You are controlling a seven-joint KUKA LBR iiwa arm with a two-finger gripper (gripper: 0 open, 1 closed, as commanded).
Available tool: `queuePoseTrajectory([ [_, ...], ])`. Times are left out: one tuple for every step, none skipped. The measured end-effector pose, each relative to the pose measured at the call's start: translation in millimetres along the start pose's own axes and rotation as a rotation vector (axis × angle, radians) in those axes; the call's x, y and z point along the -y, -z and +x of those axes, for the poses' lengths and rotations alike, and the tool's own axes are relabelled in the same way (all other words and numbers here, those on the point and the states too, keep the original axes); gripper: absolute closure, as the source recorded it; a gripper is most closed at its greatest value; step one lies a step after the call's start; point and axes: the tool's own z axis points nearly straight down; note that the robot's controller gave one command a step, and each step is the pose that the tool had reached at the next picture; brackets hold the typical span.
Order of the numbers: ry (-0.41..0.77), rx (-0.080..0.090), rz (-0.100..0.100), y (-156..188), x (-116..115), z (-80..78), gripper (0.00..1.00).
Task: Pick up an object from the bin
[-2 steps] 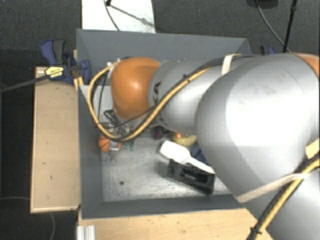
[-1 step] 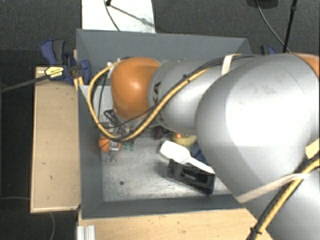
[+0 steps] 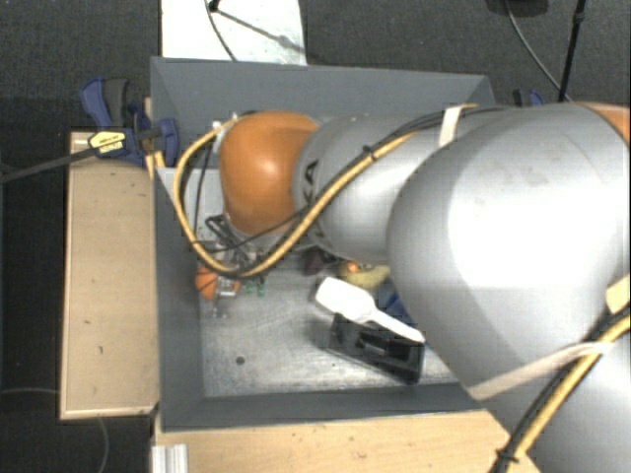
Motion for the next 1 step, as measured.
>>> queuePoseTrajectory([
  [-0.001, -0.006, 0.003, 11.5, 0.9, 1.5, 1.0],
])
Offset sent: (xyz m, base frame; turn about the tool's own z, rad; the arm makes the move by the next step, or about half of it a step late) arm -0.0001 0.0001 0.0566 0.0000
